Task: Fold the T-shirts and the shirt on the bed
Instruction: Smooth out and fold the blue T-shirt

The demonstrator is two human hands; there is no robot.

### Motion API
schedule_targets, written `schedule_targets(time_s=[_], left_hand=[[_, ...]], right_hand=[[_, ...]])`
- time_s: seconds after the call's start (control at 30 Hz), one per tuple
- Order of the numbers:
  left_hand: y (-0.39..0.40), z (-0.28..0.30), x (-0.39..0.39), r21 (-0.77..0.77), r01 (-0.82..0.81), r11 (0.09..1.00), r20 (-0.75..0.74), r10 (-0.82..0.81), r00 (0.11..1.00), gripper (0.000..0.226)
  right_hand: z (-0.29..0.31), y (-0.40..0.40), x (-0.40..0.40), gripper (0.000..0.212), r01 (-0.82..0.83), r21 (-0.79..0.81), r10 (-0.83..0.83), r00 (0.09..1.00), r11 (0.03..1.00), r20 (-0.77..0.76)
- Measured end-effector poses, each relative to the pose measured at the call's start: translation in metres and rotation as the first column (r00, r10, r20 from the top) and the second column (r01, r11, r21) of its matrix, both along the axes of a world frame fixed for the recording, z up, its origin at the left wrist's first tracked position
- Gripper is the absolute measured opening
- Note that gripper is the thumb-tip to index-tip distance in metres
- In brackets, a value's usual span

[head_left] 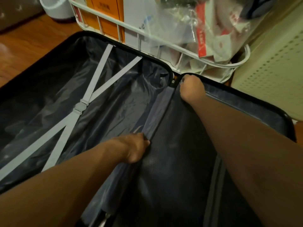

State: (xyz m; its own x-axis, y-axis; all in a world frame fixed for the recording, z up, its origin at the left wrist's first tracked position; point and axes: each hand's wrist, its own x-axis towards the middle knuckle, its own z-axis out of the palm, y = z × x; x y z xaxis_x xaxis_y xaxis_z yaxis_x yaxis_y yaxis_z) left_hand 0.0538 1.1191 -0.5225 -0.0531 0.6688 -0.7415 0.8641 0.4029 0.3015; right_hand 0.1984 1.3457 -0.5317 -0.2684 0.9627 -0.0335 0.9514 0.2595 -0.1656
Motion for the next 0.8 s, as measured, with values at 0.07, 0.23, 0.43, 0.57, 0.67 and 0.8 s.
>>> schedule_targets(time_s=[0.07,0.23,0.43,0.57,0.67,0.8], left_hand=[[0.007,0.002,0.002,-0.034,0.004,0.999,0.001,-0.003,1.000,0.047],[0.008,-0.001,0.001,-0.061,0.004,0.998,0.000,-0.005,1.000,0.049],[-0.001,-0.004,0.004,0.001,0.010,1.000,-0.108,-0.010,0.994,0.053],[-0.008,-0.005,0.011,0.028,-0.055,0.998,-0.114,0.058,0.992,0.053],[-0.009,-0.008,0.015,0.035,-0.146,0.989,-0.118,0.150,0.982,0.051],[-0.022,-0.010,0.032,0.113,-0.313,0.943,-0.109,0.325,0.939,0.047]], right_hand=[[-0.007,0.007,-0.005,0.026,0.026,0.013,-0.026,0.999,1.000,0.025],[-0.014,0.017,0.000,0.021,-0.124,0.122,0.098,0.976,0.985,0.197],[-0.007,0.030,0.033,0.032,0.098,-0.007,-0.096,0.987,0.995,0.127],[-0.009,0.015,0.118,0.042,0.323,-0.086,-0.306,0.937,0.942,0.165],[-0.002,-0.010,0.198,0.038,0.435,-0.073,-0.413,0.886,0.897,0.212],[0.021,-0.045,0.274,0.038,0.587,-0.103,-0.557,0.800,0.803,0.222]])
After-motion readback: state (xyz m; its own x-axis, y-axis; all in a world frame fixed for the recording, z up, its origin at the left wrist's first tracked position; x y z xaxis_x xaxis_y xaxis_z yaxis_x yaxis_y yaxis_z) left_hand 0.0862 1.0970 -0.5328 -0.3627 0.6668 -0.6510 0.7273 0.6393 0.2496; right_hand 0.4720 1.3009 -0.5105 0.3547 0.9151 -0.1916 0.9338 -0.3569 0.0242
